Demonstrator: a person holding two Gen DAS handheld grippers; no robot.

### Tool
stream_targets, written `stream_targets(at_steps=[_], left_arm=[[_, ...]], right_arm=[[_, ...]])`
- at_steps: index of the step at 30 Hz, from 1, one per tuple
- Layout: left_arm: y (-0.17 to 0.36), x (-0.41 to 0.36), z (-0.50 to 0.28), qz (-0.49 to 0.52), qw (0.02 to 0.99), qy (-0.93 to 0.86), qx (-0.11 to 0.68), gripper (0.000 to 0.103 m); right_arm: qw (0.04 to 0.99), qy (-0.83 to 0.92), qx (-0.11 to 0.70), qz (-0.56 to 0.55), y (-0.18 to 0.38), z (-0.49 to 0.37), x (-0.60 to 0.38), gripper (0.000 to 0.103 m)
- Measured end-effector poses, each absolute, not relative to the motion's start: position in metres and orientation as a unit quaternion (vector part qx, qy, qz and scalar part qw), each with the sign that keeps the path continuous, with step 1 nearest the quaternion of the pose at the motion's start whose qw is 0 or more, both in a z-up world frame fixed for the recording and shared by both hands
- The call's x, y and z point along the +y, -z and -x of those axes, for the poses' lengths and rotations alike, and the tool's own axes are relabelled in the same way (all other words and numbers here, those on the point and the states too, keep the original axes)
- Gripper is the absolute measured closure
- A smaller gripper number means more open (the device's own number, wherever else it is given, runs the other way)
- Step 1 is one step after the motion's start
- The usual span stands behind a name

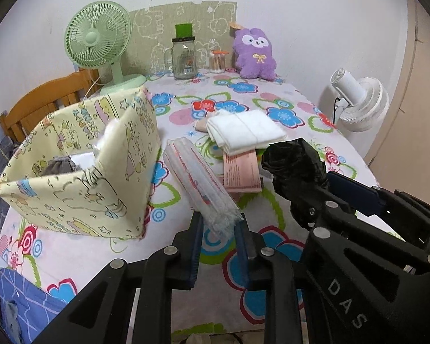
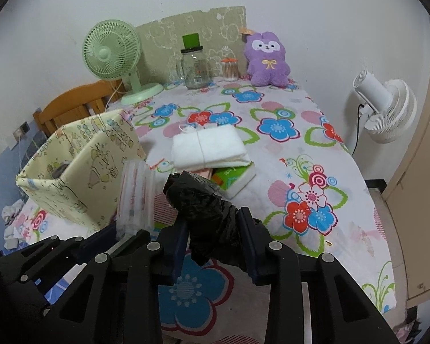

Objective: Organize soft objects
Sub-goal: 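Grasp the clear tube bag with the left gripper while the right gripper grasps the black plastic bag, then carry clear bag over box with left gripper while right gripper lifts black bag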

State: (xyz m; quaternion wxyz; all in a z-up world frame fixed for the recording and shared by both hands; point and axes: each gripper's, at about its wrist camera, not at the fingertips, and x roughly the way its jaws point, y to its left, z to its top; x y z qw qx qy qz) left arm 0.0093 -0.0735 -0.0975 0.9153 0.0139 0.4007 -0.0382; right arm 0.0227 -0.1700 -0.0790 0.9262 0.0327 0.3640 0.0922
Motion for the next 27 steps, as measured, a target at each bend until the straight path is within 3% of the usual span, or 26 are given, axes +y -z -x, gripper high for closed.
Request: stream_targets(at_steps=[27], left_arm=[[0.02, -0.066, -0.005, -0.025, 0.943, 0.061, 0.326, 0.083]], right_arm=[[0.949, -0.082, 0.302, -0.046, 0.001, -0.01, -0.169, 0.065]])
